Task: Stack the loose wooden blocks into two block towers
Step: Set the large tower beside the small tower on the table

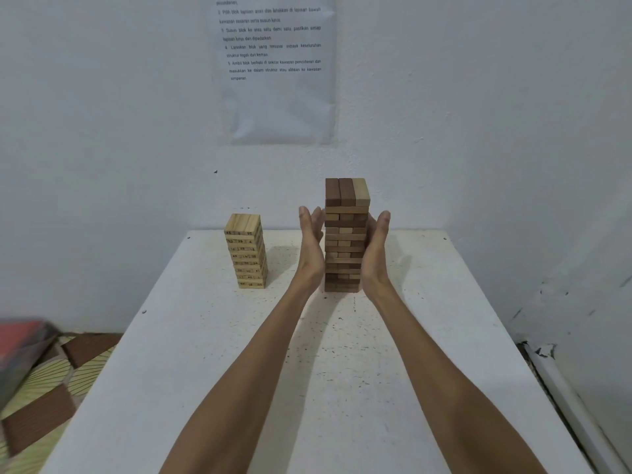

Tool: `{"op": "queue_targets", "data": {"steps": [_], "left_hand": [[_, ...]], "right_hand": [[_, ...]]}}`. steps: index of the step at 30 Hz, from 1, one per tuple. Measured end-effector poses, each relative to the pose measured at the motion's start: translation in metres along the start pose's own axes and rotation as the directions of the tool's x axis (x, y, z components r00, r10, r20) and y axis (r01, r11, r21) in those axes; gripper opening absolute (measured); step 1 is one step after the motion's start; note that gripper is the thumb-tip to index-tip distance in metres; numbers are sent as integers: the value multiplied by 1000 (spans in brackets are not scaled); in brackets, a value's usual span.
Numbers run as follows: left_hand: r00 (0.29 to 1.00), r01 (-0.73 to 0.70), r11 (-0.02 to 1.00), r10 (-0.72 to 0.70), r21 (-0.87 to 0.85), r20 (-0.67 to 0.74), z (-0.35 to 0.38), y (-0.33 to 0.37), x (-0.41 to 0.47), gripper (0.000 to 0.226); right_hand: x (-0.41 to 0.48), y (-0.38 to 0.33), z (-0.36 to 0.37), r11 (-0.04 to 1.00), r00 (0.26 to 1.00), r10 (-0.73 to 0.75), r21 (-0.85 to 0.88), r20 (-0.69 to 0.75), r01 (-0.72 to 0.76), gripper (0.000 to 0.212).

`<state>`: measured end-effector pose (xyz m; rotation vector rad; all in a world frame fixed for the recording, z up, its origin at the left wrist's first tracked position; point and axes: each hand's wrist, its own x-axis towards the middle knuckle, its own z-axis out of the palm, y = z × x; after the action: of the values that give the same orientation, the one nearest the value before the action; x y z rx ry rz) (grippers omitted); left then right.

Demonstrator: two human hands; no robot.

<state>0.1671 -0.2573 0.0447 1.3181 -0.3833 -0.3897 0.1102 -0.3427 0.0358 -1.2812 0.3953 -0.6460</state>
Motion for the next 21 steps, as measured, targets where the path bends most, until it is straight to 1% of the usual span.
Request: {"op": "queue_targets", "data": {"steps": [2, 4, 8, 12, 18, 19, 21], "left_hand": [[1000, -14, 1000, 14, 11, 15, 5, 5, -1, 106], [999, -37, 999, 37, 6, 37, 12, 11, -6, 94], [999, -34, 999, 34, -30, 12, 20, 11, -11, 89], [1000, -24, 999, 24, -26, 11, 20, 10, -10, 91], [999, -20, 999, 21, -36, 24, 16, 13, -9, 91], [1000, -8, 999, 9, -31, 10, 14, 13, -8, 94], [999, 10, 999, -12, -37, -37, 8, 14, -3, 108]], "right_hand": [[-1, -5, 4, 1000, 1000, -23, -7, 18, 23, 91], [-3, -6, 7, 1000, 999, -30, -7, 29, 30, 90], [-6, -4, 11, 1000, 1000, -15, -21, -15, 15, 88], [-5, -4, 12, 1000, 1000, -15, -25, -28, 14, 83], [-8, -11, 8, 999, 1000, -12, -30, 25, 13, 93], [-9, -12, 8, 1000, 1000, -8, -29, 10, 8, 96], [-6, -14, 6, 1000, 1000, -2, -22, -32, 1, 103]]}}
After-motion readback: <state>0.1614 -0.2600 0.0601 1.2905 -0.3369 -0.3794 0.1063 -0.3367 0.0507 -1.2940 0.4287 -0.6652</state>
